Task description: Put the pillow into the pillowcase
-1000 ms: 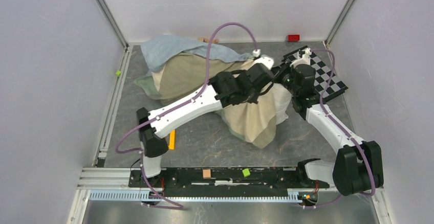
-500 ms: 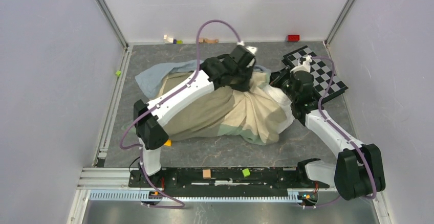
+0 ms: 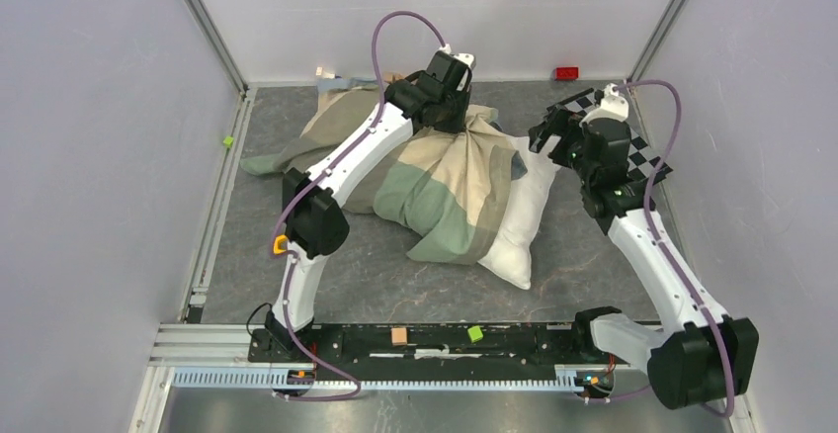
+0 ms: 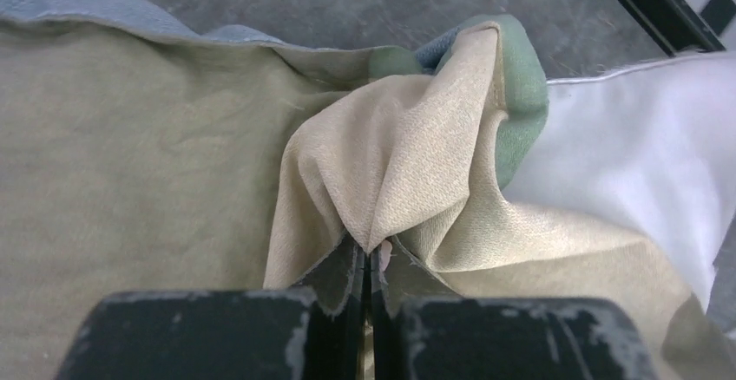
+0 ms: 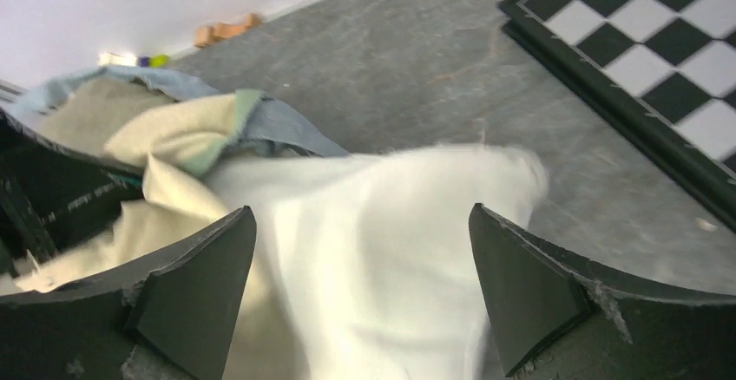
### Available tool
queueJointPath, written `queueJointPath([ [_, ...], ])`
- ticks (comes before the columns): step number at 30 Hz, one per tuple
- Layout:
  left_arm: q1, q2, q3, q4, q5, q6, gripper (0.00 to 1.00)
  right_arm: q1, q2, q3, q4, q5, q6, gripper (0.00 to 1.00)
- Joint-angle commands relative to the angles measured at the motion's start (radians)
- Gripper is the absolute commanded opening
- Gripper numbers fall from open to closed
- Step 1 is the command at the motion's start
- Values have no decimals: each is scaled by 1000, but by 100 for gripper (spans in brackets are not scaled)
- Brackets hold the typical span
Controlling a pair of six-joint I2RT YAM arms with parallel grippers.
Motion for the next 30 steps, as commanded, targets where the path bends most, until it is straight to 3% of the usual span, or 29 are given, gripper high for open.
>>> queueJointPath([
  [1, 23, 43, 84, -35, -13, 79, 2, -36, -78, 33, -189, 12, -143, 98],
  [6, 21, 19, 77, -20, 30, 6, 3, -32, -210, -155, -180, -256, -121, 98],
  [9, 19, -2, 80, -12, 57, -26, 13, -32, -281, -336, -48, -376, -35, 98],
  [12, -5, -47, 71, -17, 57, -36, 49, -32, -293, -481, 208, -511, 75, 98],
  [14, -46, -116, 24, -29, -8, -36, 81, -31, -267, -550, 383, -572, 142, 98],
  [17, -129, -250, -125, -30, -114, -64, 100, -31, -237, -625, 509, -593, 207, 98],
  [20, -245, -369, -282, -33, -240, -97, 100, -31, -232, -693, 660, -606, 297, 98],
  [23, -358, -426, -408, -40, -337, -158, 100, -25, -221, -700, 678, -600, 309, 97],
  [26, -427, -408, -482, -45, -418, -210, 100, -19, -232, -685, 619, -569, 273, 98],
  [30, -437, -311, -468, -73, -540, -236, 100, -17, -267, -646, 439, -492, 194, 98],
])
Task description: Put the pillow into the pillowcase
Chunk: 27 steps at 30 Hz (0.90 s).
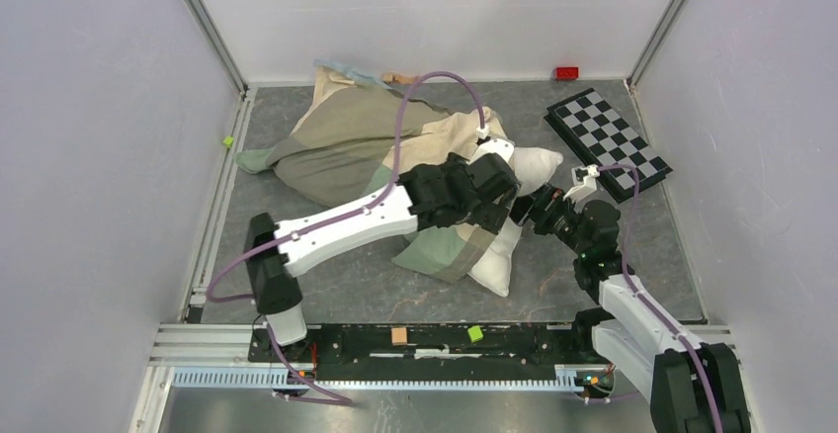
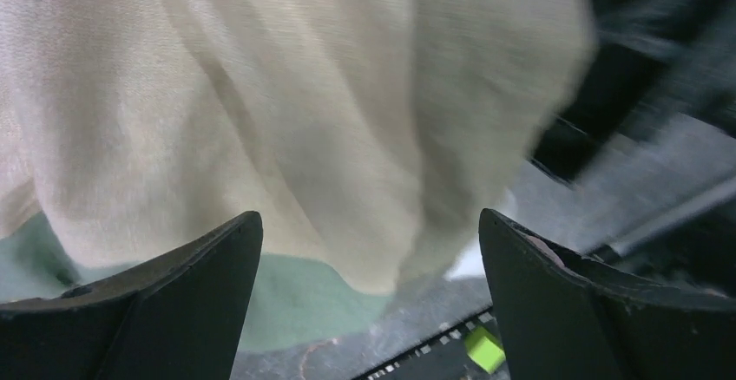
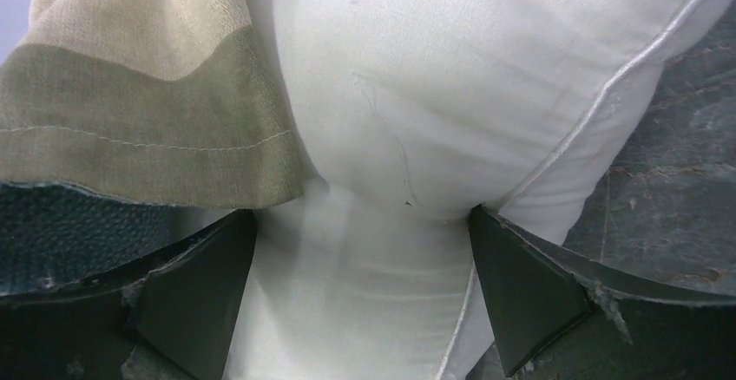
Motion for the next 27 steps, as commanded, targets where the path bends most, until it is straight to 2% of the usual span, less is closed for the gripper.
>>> queueJointPath([
  [1, 24, 108, -11, -25, -233, -80, 100, 13, -48, 55, -162, 57, -90, 98],
  [3, 47, 123, -4, -11, -238, -72, 94, 13, -80, 68, -243, 87, -129, 98],
  [5, 74, 127, 9, -2, -220, -64, 72, 13, -97, 69, -287, 78, -144, 98],
  [8, 93, 125, 32, 7, -209, -32, 32, 24, -115, 34, -294, 70, -135, 98],
  [9, 93, 125, 42, 7, -201, -25, 21, 29, -116, 16, -281, 73, -132, 98],
  [11, 94, 122, 61, 7, -166, -11, 8, 37, -102, -29, -195, 56, -91, 98],
  [13, 93, 119, 87, 6, -116, 5, 2, 48, -52, -60, -70, 40, -39, 98],
  [17, 68, 143, 265, -60, -48, 33, 3, 96, 85, -78, 199, 44, 83, 97],
  [19, 38, 182, 426, -105, 6, 51, 3, 118, 145, -80, 353, 51, 171, 77],
  [21, -9, 261, 652, -153, 108, 62, 3, 154, 182, -42, 417, 99, 219, 39],
  [22, -38, 301, 780, -161, 166, 59, 3, 178, 191, -2, 388, 129, 220, 19],
  [23, -72, 347, 878, -156, 243, 56, 3, 199, 199, 36, 354, 167, 213, 5],
  [24, -95, 388, 971, -142, 326, 37, 3, 219, 197, 65, 327, 210, 209, 0],
  [25, -101, 401, 1005, -117, 389, 10, 3, 236, 190, 87, 295, 248, 207, 0],
  [27, -87, 365, 927, -48, 463, -34, 3, 248, 162, 98, 259, 322, 210, 0],
])
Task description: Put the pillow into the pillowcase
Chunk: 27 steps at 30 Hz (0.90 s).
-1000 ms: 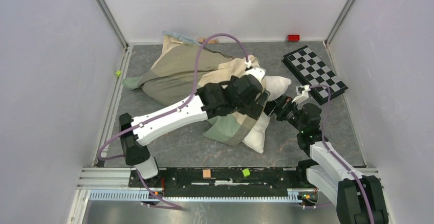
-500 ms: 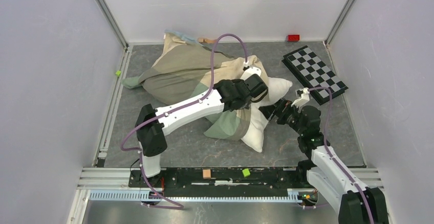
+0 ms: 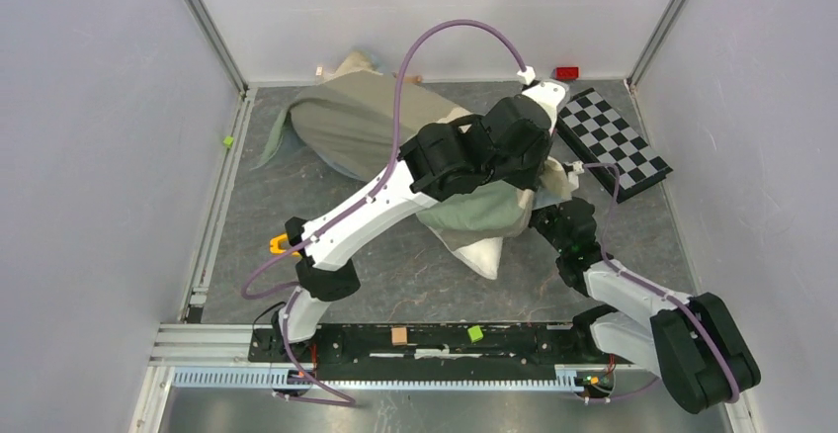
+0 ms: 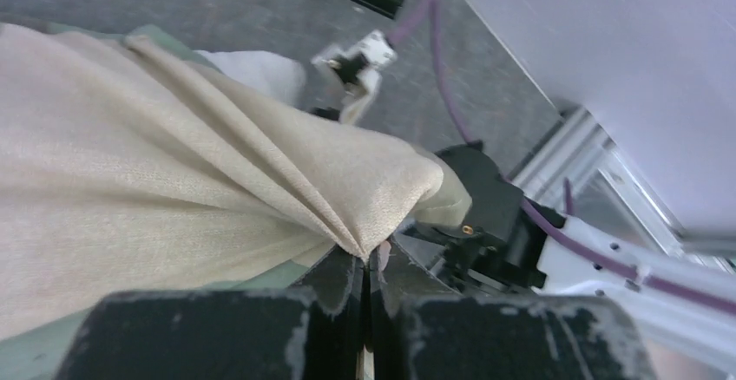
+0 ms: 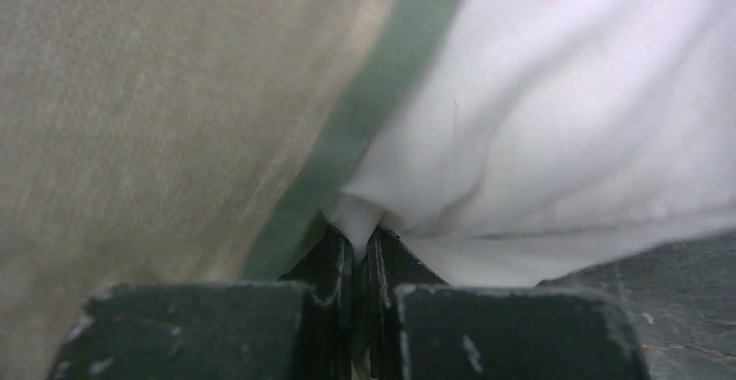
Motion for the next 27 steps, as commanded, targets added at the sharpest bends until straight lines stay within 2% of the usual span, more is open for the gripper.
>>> queueJointPath([
  [1, -48, -32, -35, 218, 339, -58, 3, 59, -50, 85, 7, 121, 52, 0],
  [4, -4, -96, -156, 230, 329, -58, 3, 58, -103, 103, -55, 171, 27, 0],
  [7, 44, -117, -179, 194, 283, -56, 2, 58, -94, 160, -175, 173, -39, 0],
  [8, 70, -119, -175, 179, 261, -66, 2, 58, -94, 169, -212, 173, -64, 3],
  [10, 152, -126, -167, 145, 253, -108, 3, 58, -124, 167, -280, 185, -118, 33],
  [11, 190, -133, -172, 132, 223, -118, 2, 58, -146, 156, -303, 183, -147, 57],
  [12, 223, -146, -181, 125, 192, -125, 3, 58, -177, 156, -343, 182, -178, 73],
  [13, 249, -156, -195, 125, 189, -131, 2, 59, -207, 161, -406, 186, -220, 88],
  [14, 277, -165, -202, 126, 190, -141, 2, 59, -245, 163, -464, 199, -255, 95],
  [15, 294, -170, -206, 126, 186, -143, 2, 57, -286, 162, -533, 250, -268, 98],
  [18, 325, -171, -199, 148, 194, -148, 3, 55, -409, 167, -683, 291, -341, 98],
  [22, 332, -147, -158, 150, 213, -149, 3, 56, -527, 117, -680, 102, -458, 98],
  [27, 332, -132, -143, 162, 245, -156, 3, 96, -555, 4, -607, -13, -442, 98],
])
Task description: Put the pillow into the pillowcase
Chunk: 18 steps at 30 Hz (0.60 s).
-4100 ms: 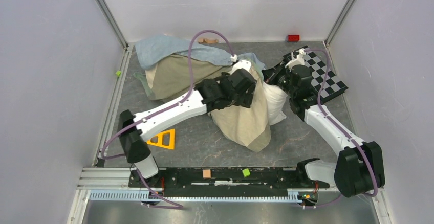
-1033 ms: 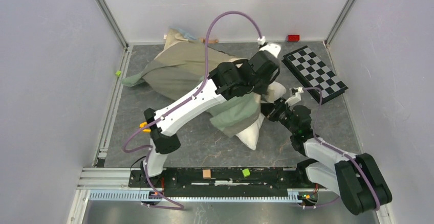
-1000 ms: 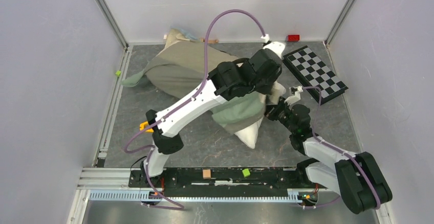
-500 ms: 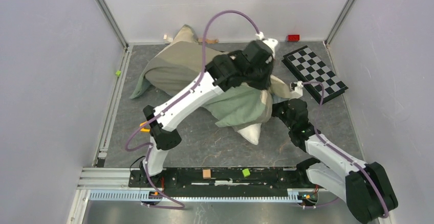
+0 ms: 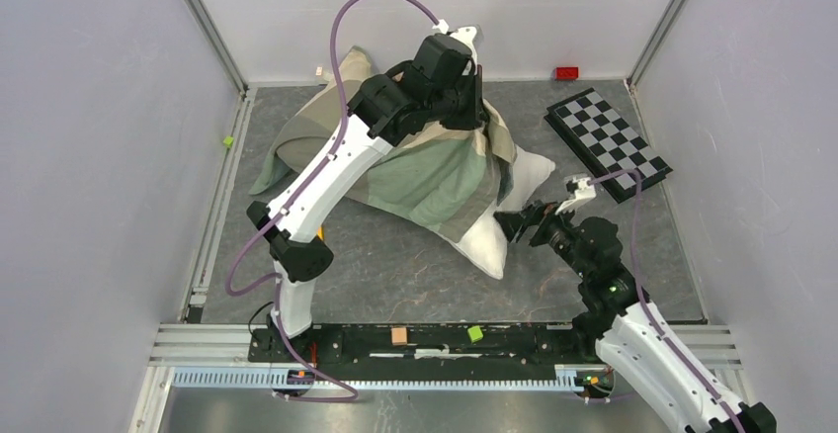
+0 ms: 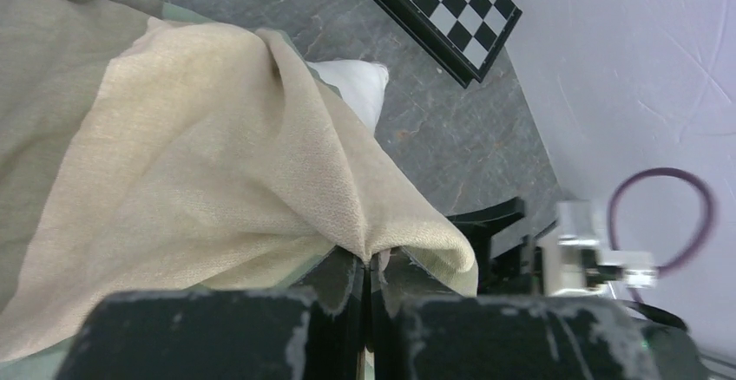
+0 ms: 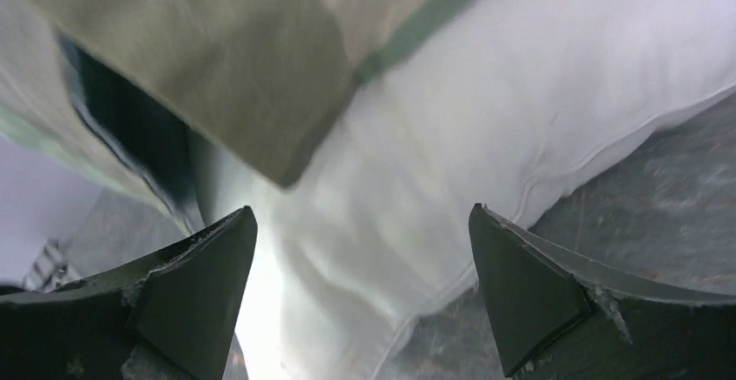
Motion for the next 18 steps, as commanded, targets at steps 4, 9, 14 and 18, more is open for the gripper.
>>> queueJointPath([
  [4, -9, 1, 53, 90, 66, -53, 3, 113, 38, -133, 41, -82, -41, 98],
  [9, -55, 17, 53, 120, 113, -31, 3, 147, 159, -140, 188, -90, -3, 96],
  [14, -170, 13, 35, 135, 152, 33, 4, 147, 279, 89, 219, -100, 78, 3],
  [18, -174, -68, -14, 133, 176, 77, 59, 147, 323, 323, 68, -8, 140, 0],
])
